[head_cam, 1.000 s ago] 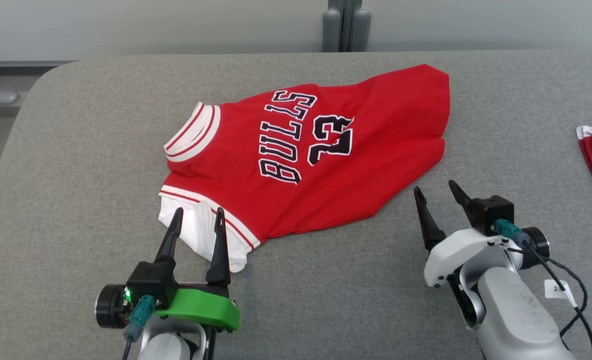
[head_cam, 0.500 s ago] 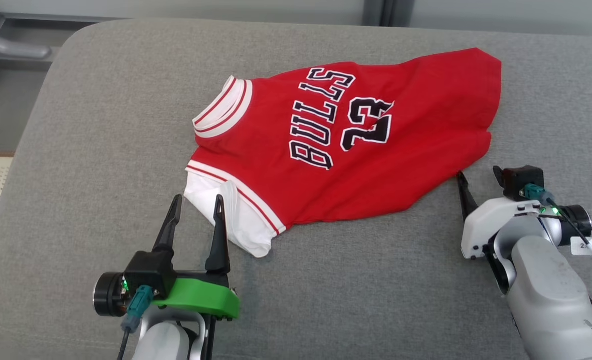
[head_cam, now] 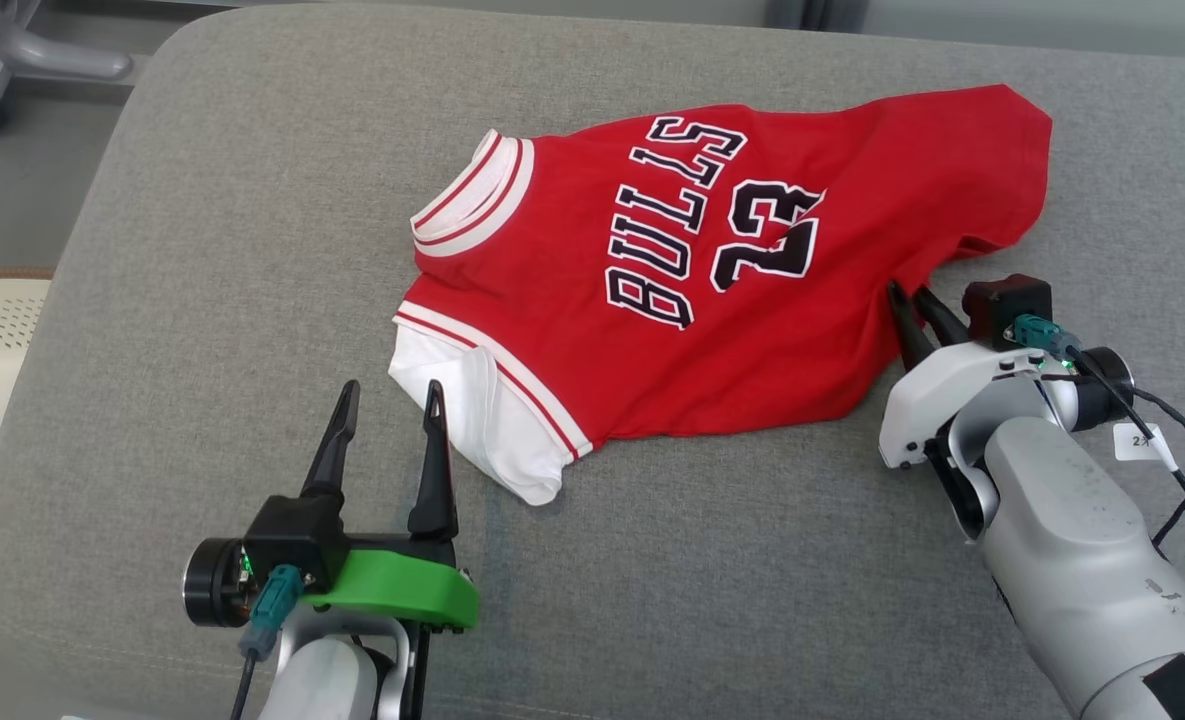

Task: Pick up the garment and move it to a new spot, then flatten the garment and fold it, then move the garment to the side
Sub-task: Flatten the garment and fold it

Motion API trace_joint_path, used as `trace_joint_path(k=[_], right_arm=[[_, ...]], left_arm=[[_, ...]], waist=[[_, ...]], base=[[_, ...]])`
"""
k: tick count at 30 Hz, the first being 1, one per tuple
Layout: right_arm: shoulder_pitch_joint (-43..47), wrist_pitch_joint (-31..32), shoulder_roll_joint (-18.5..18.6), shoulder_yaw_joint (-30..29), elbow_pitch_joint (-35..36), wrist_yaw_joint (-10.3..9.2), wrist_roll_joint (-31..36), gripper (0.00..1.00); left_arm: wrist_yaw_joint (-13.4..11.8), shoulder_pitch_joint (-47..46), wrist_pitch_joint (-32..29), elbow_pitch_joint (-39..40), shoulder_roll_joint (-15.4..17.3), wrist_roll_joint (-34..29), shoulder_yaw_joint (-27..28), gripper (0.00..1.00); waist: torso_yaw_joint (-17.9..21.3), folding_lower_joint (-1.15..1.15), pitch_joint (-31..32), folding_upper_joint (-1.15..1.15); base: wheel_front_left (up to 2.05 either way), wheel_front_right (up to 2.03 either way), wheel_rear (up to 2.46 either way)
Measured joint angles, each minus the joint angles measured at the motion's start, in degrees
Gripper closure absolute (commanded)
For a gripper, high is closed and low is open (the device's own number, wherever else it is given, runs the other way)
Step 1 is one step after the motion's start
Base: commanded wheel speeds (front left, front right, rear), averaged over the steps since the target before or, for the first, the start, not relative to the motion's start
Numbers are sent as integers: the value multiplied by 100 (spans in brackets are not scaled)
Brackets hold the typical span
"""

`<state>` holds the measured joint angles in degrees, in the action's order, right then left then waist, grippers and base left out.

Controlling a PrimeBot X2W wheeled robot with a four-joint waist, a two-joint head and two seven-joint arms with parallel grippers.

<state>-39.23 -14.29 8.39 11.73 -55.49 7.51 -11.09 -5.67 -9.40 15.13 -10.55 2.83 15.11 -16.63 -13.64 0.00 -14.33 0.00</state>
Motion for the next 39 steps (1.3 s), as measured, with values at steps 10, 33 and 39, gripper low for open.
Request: trace_joint_path(k=[10, 33, 39], right_arm=[[-33, -49, -25, 137, 1054, 1, -210, 100], [-892, 99, -548, 1074, 112, 1, -237, 0], [-394, 34, -500, 1173, 515, 1, -553, 0]], left_arm=[[-22, 3, 0, 29, 0, 25, 12, 0], [-145, -147, 0, 105, 0, 274, -160, 0], [-138, -117, 0, 108, 0, 231, -133, 0]], waist=[[103, 0, 58, 0], [-305, 0, -223, 0], [8, 0, -140, 0]], base=[[0, 0, 0], [0, 0, 0], [0, 0, 0]])
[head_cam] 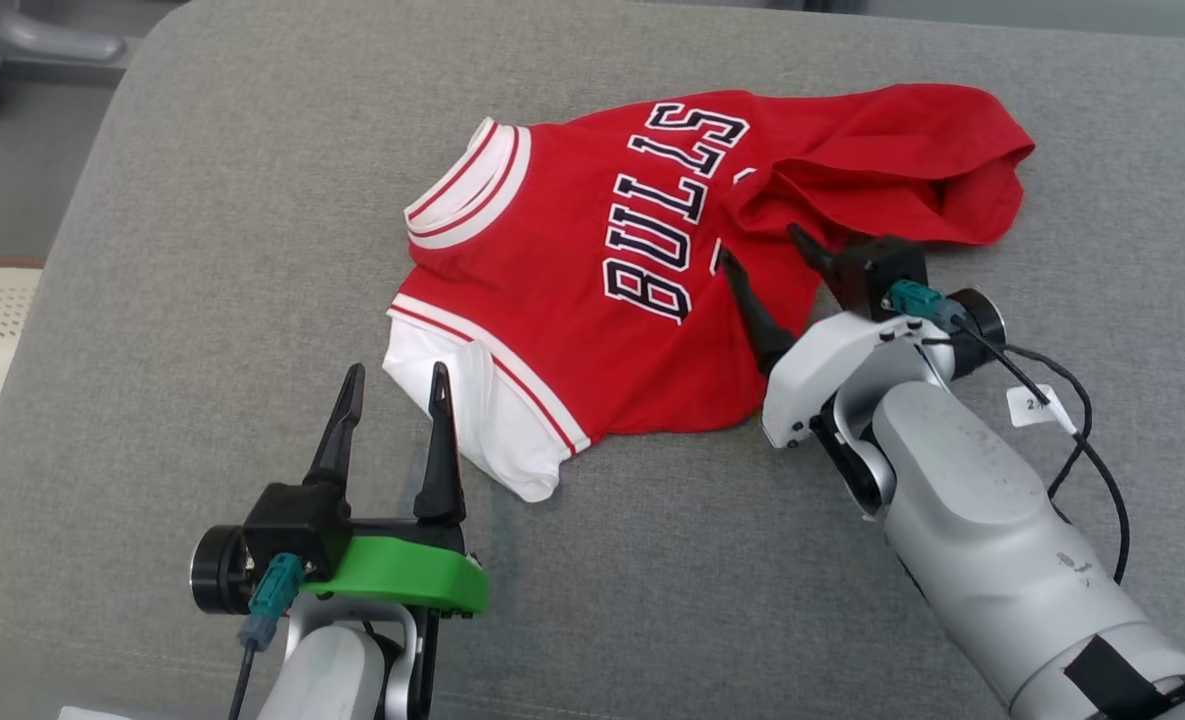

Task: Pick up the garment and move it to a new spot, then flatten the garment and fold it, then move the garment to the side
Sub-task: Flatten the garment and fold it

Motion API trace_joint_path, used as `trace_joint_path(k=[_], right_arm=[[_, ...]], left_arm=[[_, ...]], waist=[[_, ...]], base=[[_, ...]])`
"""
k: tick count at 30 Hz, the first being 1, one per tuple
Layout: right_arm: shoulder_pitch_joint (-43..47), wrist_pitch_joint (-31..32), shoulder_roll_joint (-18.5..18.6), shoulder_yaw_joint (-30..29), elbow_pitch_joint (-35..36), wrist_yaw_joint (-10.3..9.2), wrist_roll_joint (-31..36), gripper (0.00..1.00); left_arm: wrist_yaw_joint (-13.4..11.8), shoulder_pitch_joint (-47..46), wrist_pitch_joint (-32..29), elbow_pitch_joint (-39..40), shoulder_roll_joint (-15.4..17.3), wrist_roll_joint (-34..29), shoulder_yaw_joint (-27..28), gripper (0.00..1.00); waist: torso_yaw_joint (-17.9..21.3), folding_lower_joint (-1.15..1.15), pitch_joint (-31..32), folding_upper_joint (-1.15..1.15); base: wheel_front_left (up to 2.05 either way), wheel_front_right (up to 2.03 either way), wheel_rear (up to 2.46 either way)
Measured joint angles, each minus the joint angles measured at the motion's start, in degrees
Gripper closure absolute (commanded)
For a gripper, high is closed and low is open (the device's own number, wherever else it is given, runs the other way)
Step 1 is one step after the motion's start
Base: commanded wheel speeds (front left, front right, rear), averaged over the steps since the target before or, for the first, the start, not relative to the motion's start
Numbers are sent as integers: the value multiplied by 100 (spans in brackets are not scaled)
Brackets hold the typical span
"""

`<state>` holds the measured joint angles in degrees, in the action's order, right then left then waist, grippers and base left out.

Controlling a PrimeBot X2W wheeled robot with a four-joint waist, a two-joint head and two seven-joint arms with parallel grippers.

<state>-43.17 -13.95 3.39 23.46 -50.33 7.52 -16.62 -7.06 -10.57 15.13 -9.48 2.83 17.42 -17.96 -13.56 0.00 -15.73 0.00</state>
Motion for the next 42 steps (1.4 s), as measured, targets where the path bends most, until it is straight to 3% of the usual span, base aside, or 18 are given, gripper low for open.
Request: trace_joint_path(k=[7, 18, 19, 20, 21, 22, 29, 34, 40, 41, 42], right_arm=[[389, 336, 279, -182, 303, 0, -319, 0], [2, 823, 423, -319, -7, 0, -558, 0], [-22, 853, 421, -288, -79, 0, -559, 19], [-47, 855, 413, -267, -136, 0, -573, 62], [-69, 850, 409, -259, -179, 0, -587, 76], [-90, 813, 409, -265, -234, 0, -590, 100], [6, 204, 368, -449, -358, 0, -471, 100], [578, -29, 255, -746, 207, 0, -394, 100], [1009, 147, 215, -784, 926, 0, -204, 100], [1011, 235, 211, -783, 982, 0, -165, 93], [1010, 312, 193, -772, 1021, 0, -167, 71]], left_arm=[[47, 9, 0, -9, 0, -34, -11, 0], [76, 3, 0, -78, 0, -34, -44, 0], [76, 4, 0, -85, 0, -35, -44, 0], [76, 4, 0, -94, 0, -35, -42, 0], [76, 7, 0, -103, 0, -35, -38, 0], [75, 13, 0, -109, 0, -35, -32, 0], [78, 114, 0, -119, 0, -83, 8, 0], [98, 204, -1, -122, -1, -142, 90, 0], [152, 215, 0, -122, -1, -268, 178, 0], [160, 211, 0, -129, -1, -269, 175, 0], [181, 201, 0, -132, -1, -270, 164, 0]], waist=[[191, 0, 21, 0], [-140, 0, -51, 0], [-166, 0, -50, 0], [-183, 0, -43, 0], [-190, 0, -32, 0], [-193, 0, -14, 0], [-13, 0, 104, 0], [262, 0, 183, 0], [645, 0, 213, 0], [692, 0, 213, 0], [720, 0, 209, 0]], base=[[0, 0, 0], [0, 0, 0], [0, 0, 0], [0, 0, 0], [0, 0, 0], [0, 0, 0], [0, 0, 0], [0, 0, 0], [0, 0, 0], [0, 0, 0], [0, 0, 0]])
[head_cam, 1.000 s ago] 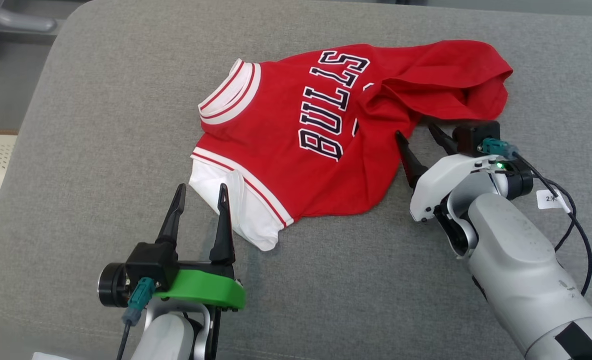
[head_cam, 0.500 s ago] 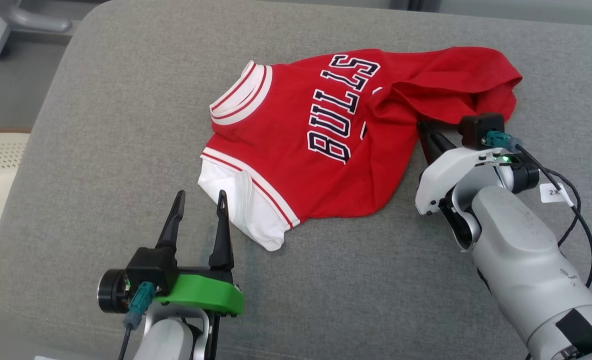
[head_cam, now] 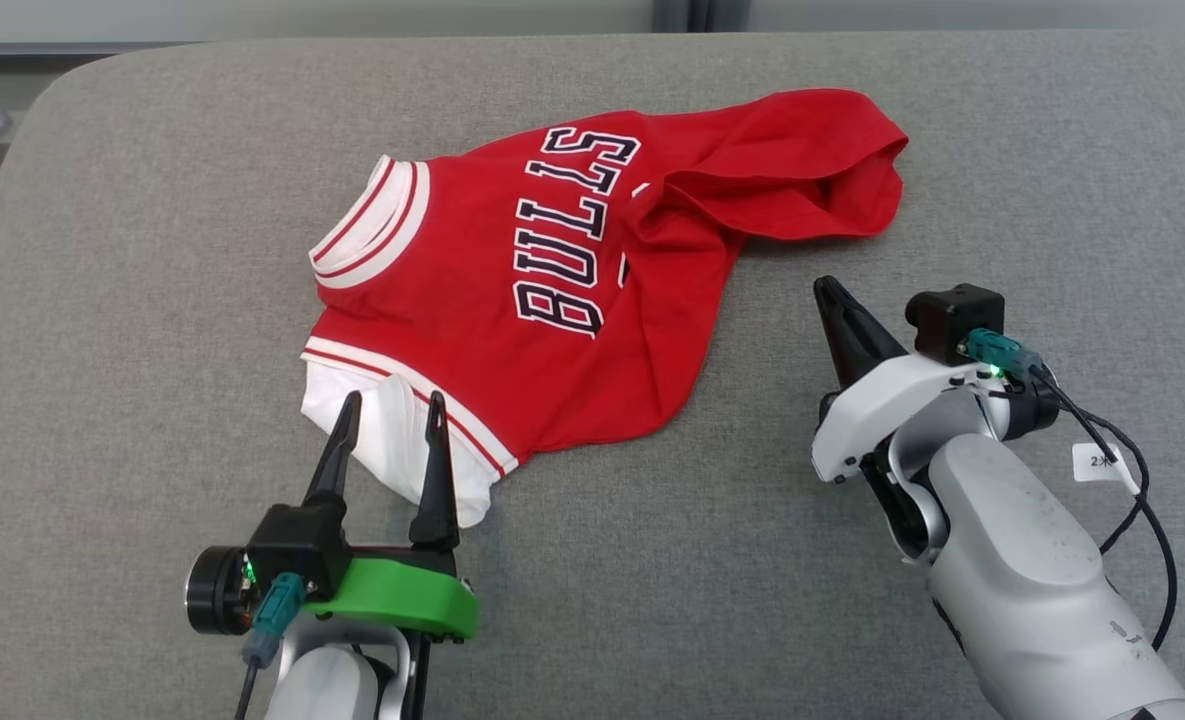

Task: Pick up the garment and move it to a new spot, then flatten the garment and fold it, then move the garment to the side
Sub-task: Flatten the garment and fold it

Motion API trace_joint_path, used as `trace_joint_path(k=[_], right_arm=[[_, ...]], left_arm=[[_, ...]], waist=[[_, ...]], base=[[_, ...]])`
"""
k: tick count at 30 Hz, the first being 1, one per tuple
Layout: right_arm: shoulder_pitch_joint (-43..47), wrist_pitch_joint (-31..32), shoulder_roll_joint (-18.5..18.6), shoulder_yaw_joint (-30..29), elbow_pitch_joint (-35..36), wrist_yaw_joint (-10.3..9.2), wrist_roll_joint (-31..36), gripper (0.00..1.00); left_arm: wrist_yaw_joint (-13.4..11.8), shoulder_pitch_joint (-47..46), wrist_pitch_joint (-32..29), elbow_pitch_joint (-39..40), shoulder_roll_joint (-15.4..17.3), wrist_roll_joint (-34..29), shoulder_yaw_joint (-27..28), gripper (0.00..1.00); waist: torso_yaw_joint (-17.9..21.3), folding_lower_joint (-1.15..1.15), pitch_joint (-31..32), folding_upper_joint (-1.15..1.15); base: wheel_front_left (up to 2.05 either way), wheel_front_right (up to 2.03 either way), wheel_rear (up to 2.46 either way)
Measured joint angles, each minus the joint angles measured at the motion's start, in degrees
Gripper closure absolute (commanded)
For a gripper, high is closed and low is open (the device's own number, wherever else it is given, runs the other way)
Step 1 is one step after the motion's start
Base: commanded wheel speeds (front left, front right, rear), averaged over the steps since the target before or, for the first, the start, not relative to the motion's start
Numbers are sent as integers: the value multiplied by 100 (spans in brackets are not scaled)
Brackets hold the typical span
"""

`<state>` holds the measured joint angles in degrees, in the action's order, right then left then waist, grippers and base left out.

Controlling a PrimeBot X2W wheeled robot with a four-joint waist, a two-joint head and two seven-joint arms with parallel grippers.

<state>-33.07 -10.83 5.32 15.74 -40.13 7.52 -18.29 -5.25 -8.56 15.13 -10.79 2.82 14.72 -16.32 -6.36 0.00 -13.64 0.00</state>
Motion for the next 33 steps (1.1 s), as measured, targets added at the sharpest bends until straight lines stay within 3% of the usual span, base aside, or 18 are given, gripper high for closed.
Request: trace_joint_path(k=[1, 2, 9, 22, 24, 26, 27, 33], right_arm=[[1, 100, -13, 32, 25, -1, -24, 52], [1, 182, -32, 73, 40, -1, -46, 0], [-324, 420, -81, 171, -190, -1, -127, 0], [-1229, 579, 36, 182, -1332, -1, -146, 0], [-1345, 572, 22, 231, -1470, 0, -191, 54], [-1447, 472, 2, 334, -1560, 0, -213, 96], [-1472, 410, -2, 381, -1583, 0, -210, 100], [-1506, -51, -70, 608, -1579, 0, -175, 100]], left_arm=[[16, -15, 0, 1, 0, 1, -19, 0], [20, -27, 0, 1, -1, 1, -33, 0], [-8, -99, 0, 47, 0, 22, -62, 0], [-82, -174, 0, 125, 1, 174, -101, 0], [-90, -191, 0, 134, 1, 174, -100, 0], [-102, -211, 0, 137, 1, 175, -102, 0], [-104, -211, 0, 135, 1, 175, -104, 0], [-105, -211, 0, 134, 0, 162, -74, 0]], waist=[[12, 0, -13, 0], [5, 0, -21, 0], [-291, 0, -103, 0], [-872, 0, -473, 0], [-895, 0, -522, 0], [-894, 0, -557, 0], [-884, 0, -562, 0], [-703, 0, -539, 0]], base=[[0, 0, 0], [0, 0, 0], [0, 0, 0], [0, 0, 0], [0, 0, 0], [0, 0, 0], [0, 0, 0], [0, 0, 0]])
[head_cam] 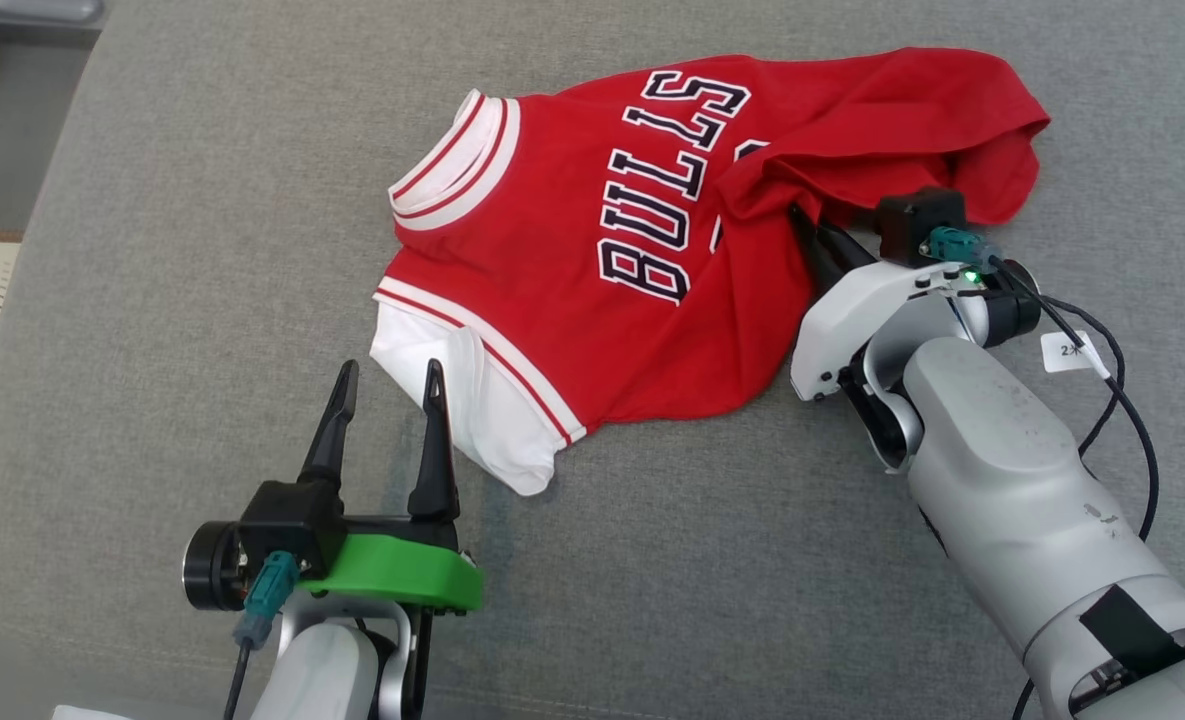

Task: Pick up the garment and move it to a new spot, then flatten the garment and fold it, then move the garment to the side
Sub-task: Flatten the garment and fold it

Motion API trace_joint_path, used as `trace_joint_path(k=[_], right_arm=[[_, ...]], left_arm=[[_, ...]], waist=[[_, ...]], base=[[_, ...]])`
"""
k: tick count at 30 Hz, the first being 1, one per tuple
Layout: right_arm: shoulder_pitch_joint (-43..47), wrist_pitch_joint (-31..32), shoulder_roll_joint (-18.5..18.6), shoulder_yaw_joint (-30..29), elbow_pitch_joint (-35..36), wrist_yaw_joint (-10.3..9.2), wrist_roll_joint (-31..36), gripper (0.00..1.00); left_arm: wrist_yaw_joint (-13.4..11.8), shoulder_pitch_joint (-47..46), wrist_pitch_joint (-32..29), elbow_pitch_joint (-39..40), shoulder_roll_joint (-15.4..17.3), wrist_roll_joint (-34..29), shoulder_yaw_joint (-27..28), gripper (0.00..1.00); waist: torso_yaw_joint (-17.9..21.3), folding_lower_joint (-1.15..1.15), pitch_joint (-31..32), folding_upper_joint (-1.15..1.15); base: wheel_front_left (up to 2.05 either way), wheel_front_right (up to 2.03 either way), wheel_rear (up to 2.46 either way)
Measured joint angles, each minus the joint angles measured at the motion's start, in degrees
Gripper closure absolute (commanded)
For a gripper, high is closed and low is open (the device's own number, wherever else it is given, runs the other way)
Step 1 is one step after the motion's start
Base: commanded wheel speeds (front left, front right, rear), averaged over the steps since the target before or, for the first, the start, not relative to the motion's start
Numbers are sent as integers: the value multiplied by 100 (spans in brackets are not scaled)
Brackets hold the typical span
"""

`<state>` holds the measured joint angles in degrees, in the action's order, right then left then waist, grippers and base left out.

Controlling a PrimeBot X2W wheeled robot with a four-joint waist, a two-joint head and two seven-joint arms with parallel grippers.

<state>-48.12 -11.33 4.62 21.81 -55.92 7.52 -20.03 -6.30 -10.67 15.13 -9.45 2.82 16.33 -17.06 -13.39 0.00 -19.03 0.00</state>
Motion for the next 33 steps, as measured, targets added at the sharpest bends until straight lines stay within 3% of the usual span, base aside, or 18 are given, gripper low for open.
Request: trace_joint_path(k=[7, 17, 20, 22, 23, 24, 33], right_arm=[[557, -301, -3, -285, 575, 0, 12, 100], [2377, -366, -135, -2437, 2350, 0, 770, 100], [2779, -299, -168, -2874, 2735, 0, 723, 100], [2971, -288, -166, -2933, 2833, -1, 495, 76], [3071, -282, -168, -2943, 2852, 0, 400, 52], [3144, -280, -176, -2947, 2866, 0, 356, 0], [3409, -288, -177, -3164, 3159, -1, 564, 0]], left_arm=[[26, 16, 0, -13, 0, -89, 46, 0], [102, 111, 0, -59, -1, -190, 122, 0], [127, 114, -1, -83, -1, -223, 125, 0], [134, 114, 0, -100, -1, -225, 120, 0], [134, 114, 0, -108, -1, -225, 120, 0], [134, 114, 0, -113, -1, -225, 120, 0], [171, 122, 0, -241, -1, -159, 163, 0]], waist=[[306, 0, 106, 0], [863, 0, 301, 0], [994, 0, 344, 0], [1048, 0, 368, 0], [1070, 0, 381, 0], [1083, 0, 391, 0], [1123, 0, 538, 0]], base=[[0, 0, 0], [0, 0, 0], [0, 0, 0], [0, 0, 0], [0, 0, 0], [0, 0, 0], [0, 0, 0]])
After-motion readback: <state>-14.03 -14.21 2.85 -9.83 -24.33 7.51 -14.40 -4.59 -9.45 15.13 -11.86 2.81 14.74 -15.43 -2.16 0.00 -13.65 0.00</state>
